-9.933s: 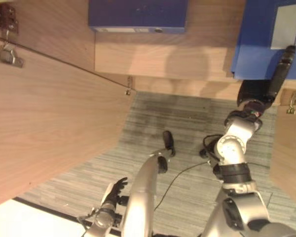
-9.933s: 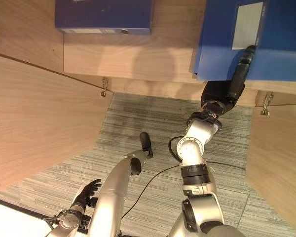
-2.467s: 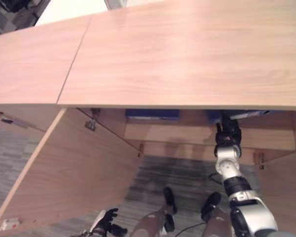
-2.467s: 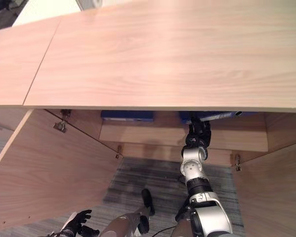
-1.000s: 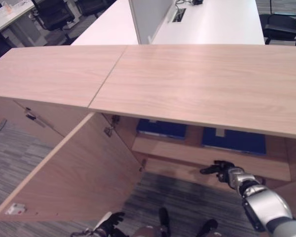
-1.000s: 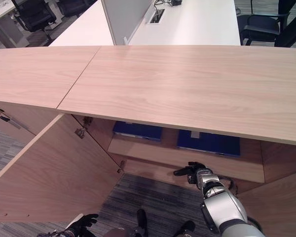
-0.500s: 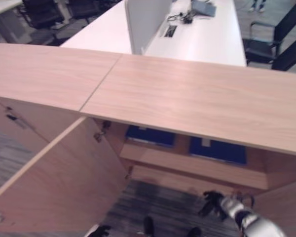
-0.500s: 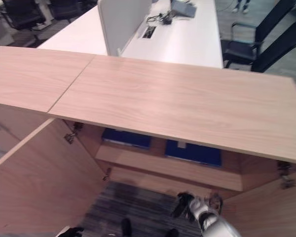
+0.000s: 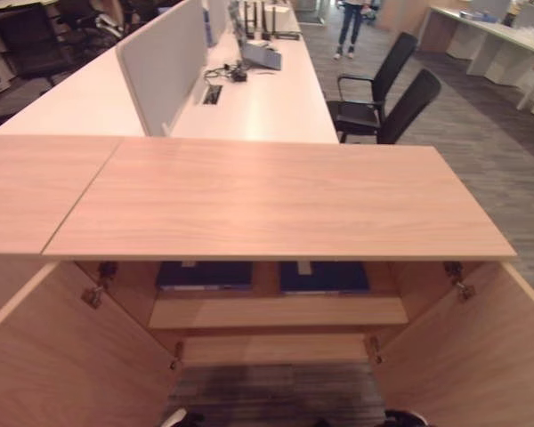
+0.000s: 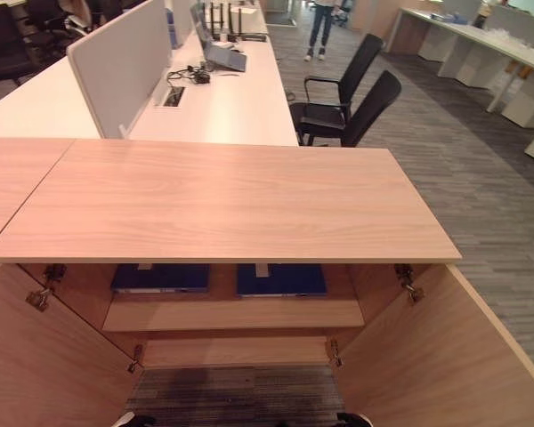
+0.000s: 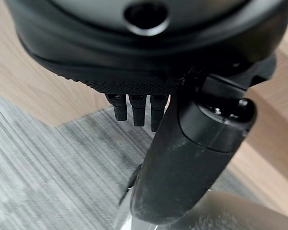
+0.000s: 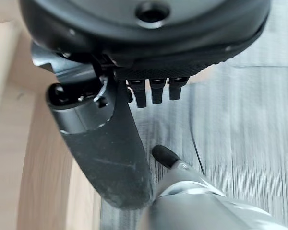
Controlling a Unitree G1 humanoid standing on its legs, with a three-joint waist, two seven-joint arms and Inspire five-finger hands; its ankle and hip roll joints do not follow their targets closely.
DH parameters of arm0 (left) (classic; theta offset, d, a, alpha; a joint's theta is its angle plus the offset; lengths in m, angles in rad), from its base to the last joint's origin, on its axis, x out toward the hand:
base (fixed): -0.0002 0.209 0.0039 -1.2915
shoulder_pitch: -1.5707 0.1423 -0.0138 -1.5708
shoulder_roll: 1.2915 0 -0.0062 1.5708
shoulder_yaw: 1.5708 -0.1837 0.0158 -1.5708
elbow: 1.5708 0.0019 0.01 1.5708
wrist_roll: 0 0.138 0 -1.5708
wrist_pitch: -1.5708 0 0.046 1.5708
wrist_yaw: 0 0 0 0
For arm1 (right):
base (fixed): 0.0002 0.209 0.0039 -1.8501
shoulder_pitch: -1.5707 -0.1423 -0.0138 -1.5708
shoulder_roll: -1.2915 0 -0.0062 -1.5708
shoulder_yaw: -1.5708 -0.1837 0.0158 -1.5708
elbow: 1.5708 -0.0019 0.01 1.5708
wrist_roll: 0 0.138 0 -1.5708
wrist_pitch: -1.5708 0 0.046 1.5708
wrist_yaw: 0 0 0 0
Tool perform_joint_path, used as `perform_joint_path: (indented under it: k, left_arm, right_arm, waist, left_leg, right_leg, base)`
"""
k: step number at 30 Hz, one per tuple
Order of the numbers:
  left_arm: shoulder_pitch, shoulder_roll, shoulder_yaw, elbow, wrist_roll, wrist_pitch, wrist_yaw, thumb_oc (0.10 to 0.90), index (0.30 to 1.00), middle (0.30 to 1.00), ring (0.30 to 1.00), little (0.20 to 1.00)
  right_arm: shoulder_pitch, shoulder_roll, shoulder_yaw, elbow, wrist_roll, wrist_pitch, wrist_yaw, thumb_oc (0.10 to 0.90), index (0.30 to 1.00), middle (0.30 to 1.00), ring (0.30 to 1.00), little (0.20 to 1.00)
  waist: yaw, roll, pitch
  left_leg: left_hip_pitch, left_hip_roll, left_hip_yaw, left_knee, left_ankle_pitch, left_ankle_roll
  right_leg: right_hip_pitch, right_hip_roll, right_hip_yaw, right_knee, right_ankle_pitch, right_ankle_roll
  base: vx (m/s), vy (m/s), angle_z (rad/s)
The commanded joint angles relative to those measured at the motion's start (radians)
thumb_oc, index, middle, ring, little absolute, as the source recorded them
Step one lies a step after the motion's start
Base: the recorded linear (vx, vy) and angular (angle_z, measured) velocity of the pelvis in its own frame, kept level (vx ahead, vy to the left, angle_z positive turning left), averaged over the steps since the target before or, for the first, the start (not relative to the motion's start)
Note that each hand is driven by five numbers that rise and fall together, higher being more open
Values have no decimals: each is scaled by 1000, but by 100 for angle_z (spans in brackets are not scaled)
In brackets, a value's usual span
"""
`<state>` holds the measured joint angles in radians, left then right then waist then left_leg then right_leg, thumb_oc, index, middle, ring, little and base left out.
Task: Put the empty folder in the office cabinet
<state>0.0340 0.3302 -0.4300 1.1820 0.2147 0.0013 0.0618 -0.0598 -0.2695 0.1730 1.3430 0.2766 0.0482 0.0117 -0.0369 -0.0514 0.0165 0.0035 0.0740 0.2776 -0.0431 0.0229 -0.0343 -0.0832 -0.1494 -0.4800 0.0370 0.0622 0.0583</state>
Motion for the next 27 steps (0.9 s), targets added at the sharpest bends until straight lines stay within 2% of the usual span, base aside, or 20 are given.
perform_joint_path:
  k: [1, 3, 5, 7, 8, 10, 11, 12, 15, 18, 20, 22, 25, 27]
  left_arm:
    - [-98, -72, 14, 15, 2, -67, 21, 800, 900, 900, 900, 900]
    - [-102, -82, 42, 59, -10, -63, 32, 800, 900, 900, 900, 900]
    - [-86, -94, 75, 130, 10, -56, 35, 800, 900, 900, 900, 900]
    - [-74, -96, 85, 141, 16, -57, 36, 800, 900, 900, 900, 900]
    - [-67, -98, 101, 137, 4, -58, 36, 800, 900, 900, 900, 900]
    - [-54, -100, 134, 141, -18, -54, 39, 800, 900, 900, 900, 900]
    - [-45, -101, 166, 152, -38, -55, 40, 800, 900, 900, 900, 900]
    - [-43, -98, 176, 154, -41, -58, 42, 800, 900, 900, 900, 900]
    - [-41, -96, 178, 155, -42, -59, 44, 800, 900, 900, 900, 900]
    - [-47, -88, 183, 153, -49, -64, 46, 800, 900, 900, 900, 900]
    - [-44, -78, 199, 162, -48, -61, 51, 800, 900, 900, 900, 900]
    - [-44, -77, 210, 165, -53, -61, 52, 800, 900, 900, 900, 900]
    - [-55, -82, 226, 154, -76, -65, 56, 800, 900, 900, 900, 900]
    - [-60, -85, 222, 152, -82, -66, 57, 800, 900, 900, 900, 900]
  right_arm:
    - [-87, -28, -17, 45, 55, -45, -33, 800, 900, 900, 900, 900]
    - [-72, -25, -47, 39, 71, -55, -44, 800, 900, 900, 900, 900]
    - [-23, -1, -85, 37, 84, -55, -49, 800, 900, 900, 900, 900]
    - [-4, 1, -100, 49, 84, -54, -55, 800, 900, 900, 900, 900]
    - [6, -4, -123, 64, 92, -52, -60, 800, 900, 900, 900, 900]
    - [30, -8, -163, 70, 116, -59, -71, 800, 900, 900, 900, 900]
    - [48, -26, -216, 79, 149, -67, -78, 800, 900, 900, 900, 900]
    - [58, -39, -235, 58, 154, -76, -92, 800, 900, 900, 900, 900]
    - [62, -55, -259, 42, 164, -82, -103, 800, 900, 900, 900, 900]
    - [58, -80, -284, -16, 187, -101, -123, 800, 900, 900, 900, 900]
    - [58, -95, -287, -78, 193, -118, -138, 800, 900, 900, 900, 900]
    - [64, -104, -285, -112, 181, -121, -146, 800, 900, 900, 900, 900]
    - [71, -181, -310, -217, 155, -141, -178, 800, 900, 900, 900, 900]
    - [62, -206, -322, -220, 158, -144, -182, 800, 900, 900, 900, 900]
  waist:
    - [9, -11, 21]
    - [-6, -10, 27]
    - [-41, -21, 31]
    - [-53, -25, 38]
    - [-55, -20, 52]
    - [-64, -2, 63]
    - [-75, 8, 54]
    - [-80, 7, 42]
    - [-82, 4, 28]
    - [-91, -7, 9]
    - [-103, -25, -4]
    - [-103, -27, -12]
    - [-120, -31, -17]
    - [-124, -30, -18]
  left_leg:
    - [114, -64, -50, -44, -139, 3]
    - [111, -91, -41, -44, -145, 20]
    - [114, -126, 0, -44, -150, 41]
    - [121, -140, 23, -44, -152, 53]
    - [125, -140, 53, -44, -146, 60]
    - [130, -118, 102, -44, -144, 65]
    - [126, -100, 135, -44, -148, 68]
    - [122, -93, 164, -44, -149, 68]
    - [118, -91, 189, -44, -148, 66]
    - [111, -86, 228, -44, -142, 59]
    - [115, -73, 266, -43, -130, 45]
    - [119, -62, 284, -43, -127, 36]
    - [124, -29, 304, -42, -111, 16]
    - [124, -21, 307, -42, -108, 11]
  right_leg:
    - [-52, -10, 45, -87, 124, 128]
    - [-73, -26, 61, -95, 148, 143]
    - [-103, -50, 79, -104, 191, 165]
    - [-117, -61, 77, -98, 212, 178]
    - [-120, -79, 35, -74, 193, 179]
    - [-95, -131, -9, 15, 122, 156]
    - [-64, -190, 11, 73, 125, 161]
    - [-34, -223, 9, 70, 146, 173]
    - [-5, -237, -4, 47, 169, 181]
    - [31, -232, -13, -7, 189, 190]
    - [45, -187, 2, -68, 150, 184]
    - [43, -167, 16, -83, 141, 180]
    - [35, -120, 40, -93, 107, 160]
    - [33, -111, 44, -96, 102, 156]
  base:
    - [-156, 169, -19]
    - [-230, 243, -30]
    - [-258, 259, -44]
    - [-180, 151, -83]
    - [-197, 101, -146]
    - [-203, 26, -153]
    - [-143, -69, -93]
    - [-61, -64, -69]
    - [0, -98, -75]
    - [-1, -131, -86]
    - [17, -209, -71]
    - [38, -176, -49]
    - [40, -207, -65]
    - [19, -154, -61]
